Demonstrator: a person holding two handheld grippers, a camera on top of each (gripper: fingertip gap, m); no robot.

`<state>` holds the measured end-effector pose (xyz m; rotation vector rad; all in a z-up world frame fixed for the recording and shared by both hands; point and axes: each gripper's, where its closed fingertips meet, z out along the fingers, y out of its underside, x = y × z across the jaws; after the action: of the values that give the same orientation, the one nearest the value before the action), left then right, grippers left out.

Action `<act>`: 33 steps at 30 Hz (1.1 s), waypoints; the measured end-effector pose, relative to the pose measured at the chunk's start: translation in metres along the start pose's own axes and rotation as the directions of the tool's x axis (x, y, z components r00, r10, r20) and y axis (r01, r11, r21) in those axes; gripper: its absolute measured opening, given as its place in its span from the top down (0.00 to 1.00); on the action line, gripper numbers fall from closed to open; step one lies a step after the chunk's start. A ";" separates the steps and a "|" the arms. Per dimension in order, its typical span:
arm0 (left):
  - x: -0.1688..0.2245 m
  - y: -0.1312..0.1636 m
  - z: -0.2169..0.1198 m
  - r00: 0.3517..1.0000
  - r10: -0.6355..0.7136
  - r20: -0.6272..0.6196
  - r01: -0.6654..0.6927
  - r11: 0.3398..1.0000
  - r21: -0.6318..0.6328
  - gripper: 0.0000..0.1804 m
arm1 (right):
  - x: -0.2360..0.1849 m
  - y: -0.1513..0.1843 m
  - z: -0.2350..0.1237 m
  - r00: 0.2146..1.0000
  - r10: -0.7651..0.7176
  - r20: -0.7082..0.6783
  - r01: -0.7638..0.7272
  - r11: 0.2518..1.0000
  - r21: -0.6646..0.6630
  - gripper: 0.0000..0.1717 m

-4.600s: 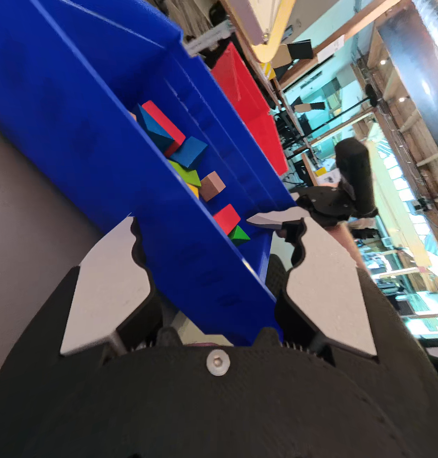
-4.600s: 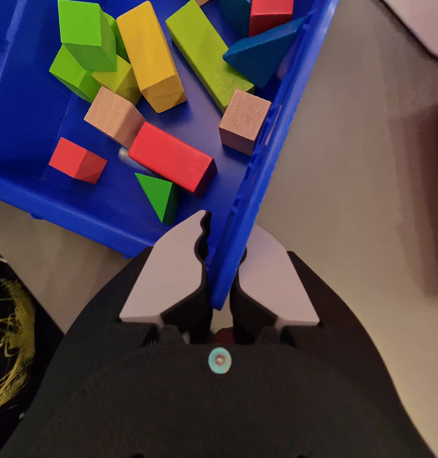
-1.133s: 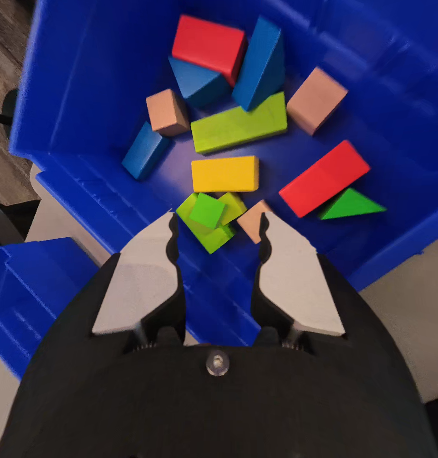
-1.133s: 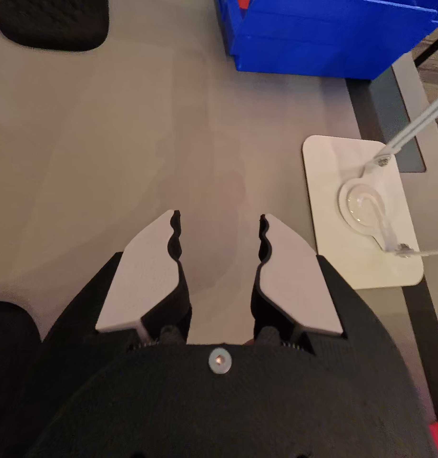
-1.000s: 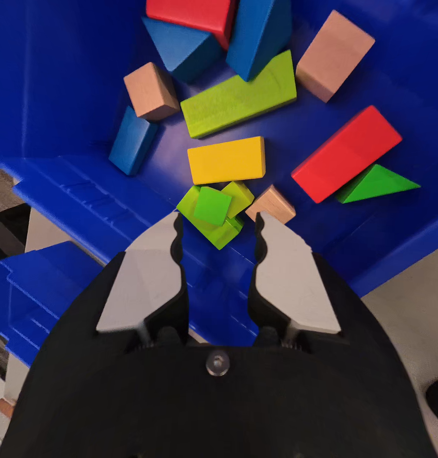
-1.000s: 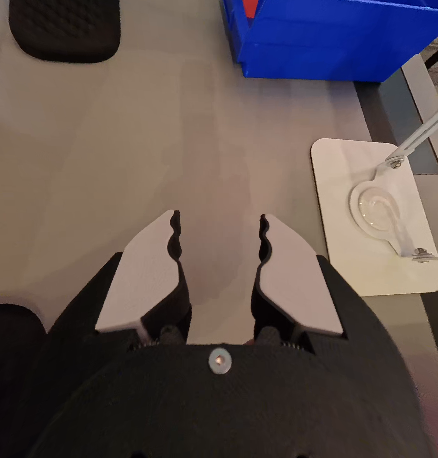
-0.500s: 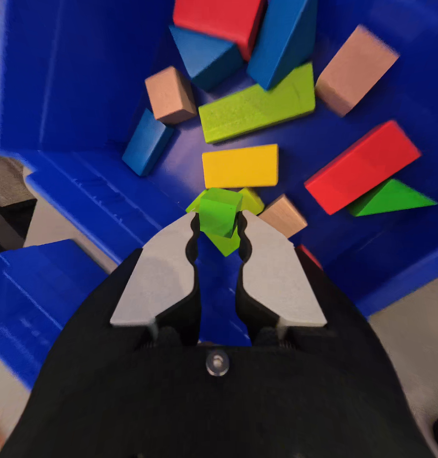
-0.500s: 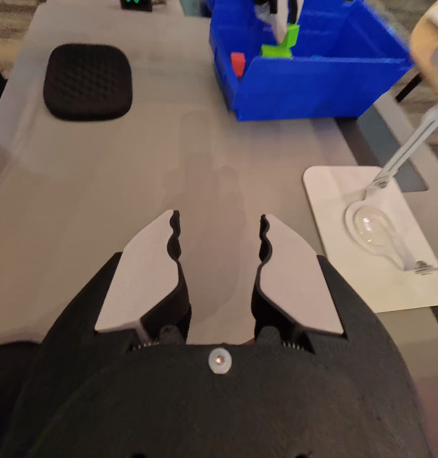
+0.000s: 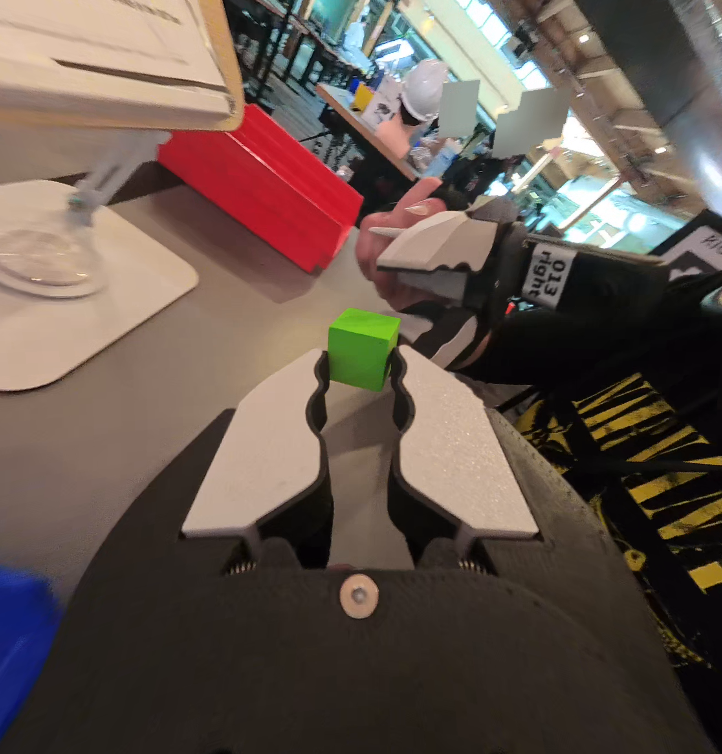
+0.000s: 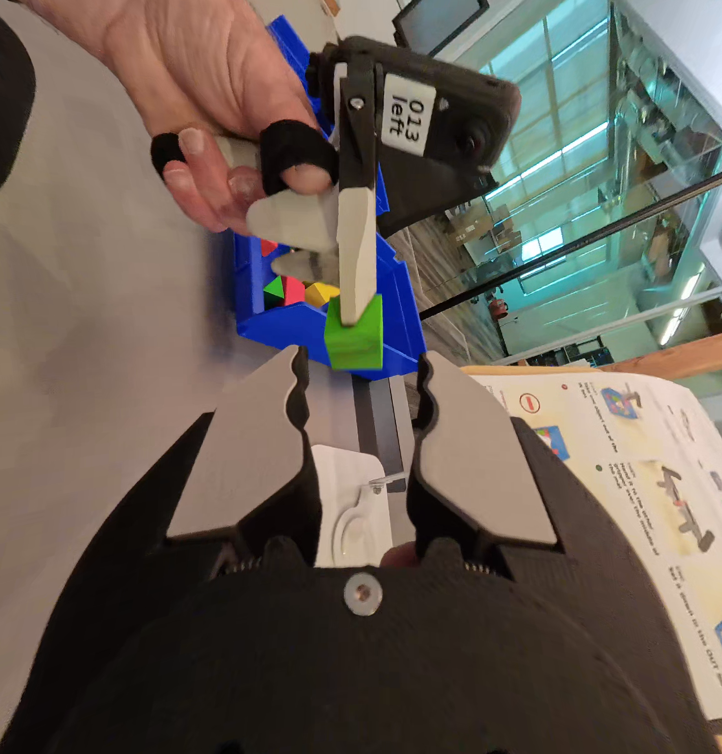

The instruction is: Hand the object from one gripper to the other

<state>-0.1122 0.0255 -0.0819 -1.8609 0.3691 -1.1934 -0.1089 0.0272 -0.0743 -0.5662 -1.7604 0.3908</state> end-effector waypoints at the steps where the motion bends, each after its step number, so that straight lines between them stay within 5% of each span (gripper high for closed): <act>1: 0.005 0.002 0.007 0.999 -0.018 -0.043 0.018 1.000 0.003 0.84 | -0.003 -0.002 0.001 1.000 -0.009 0.009 0.009 1.000 0.007 0.72; 5: 0.014 0.006 0.026 0.989 -0.048 -0.142 0.050 0.999 0.007 0.84 | -0.009 0.002 0.001 0.999 -0.023 0.045 0.024 1.000 -0.014 0.84; 11: 0.028 0.000 0.030 0.977 -0.011 -0.214 0.020 0.999 0.038 0.81 | 0.019 0.023 -0.047 0.995 0.076 0.064 -0.072 0.995 -0.063 0.85; 15: 0.019 0.004 0.012 0.992 0.044 -0.119 -0.041 0.999 0.029 0.88 | 0.074 0.147 -0.125 0.975 0.217 0.048 -0.179 0.895 -0.408 0.85; 18: 0.013 0.014 0.005 0.996 0.059 -0.067 -0.058 0.998 0.008 0.91 | 0.101 0.257 -0.183 0.947 0.321 0.007 -0.243 0.732 -0.636 0.85; 22: 0.008 0.026 0.002 0.998 0.048 -0.049 -0.048 0.999 -0.013 0.94 | 0.086 0.372 -0.225 0.862 0.507 0.029 -0.264 0.497 -0.826 0.85; 28: -0.001 0.037 0.003 0.999 0.042 0.002 -0.042 0.998 -0.055 0.94 | 0.040 0.452 -0.222 0.721 0.686 0.100 -0.218 0.361 -0.907 0.84; 33: -0.006 0.042 0.002 0.999 0.040 0.025 -0.038 0.996 -0.085 0.94 | 0.016 0.468 -0.203 0.655 0.737 0.166 -0.149 0.341 -0.928 0.84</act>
<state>-0.1057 0.0063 -0.1188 -1.9309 0.4453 -1.1411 0.1638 0.4169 -0.2605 -1.9585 -2.3168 -0.0123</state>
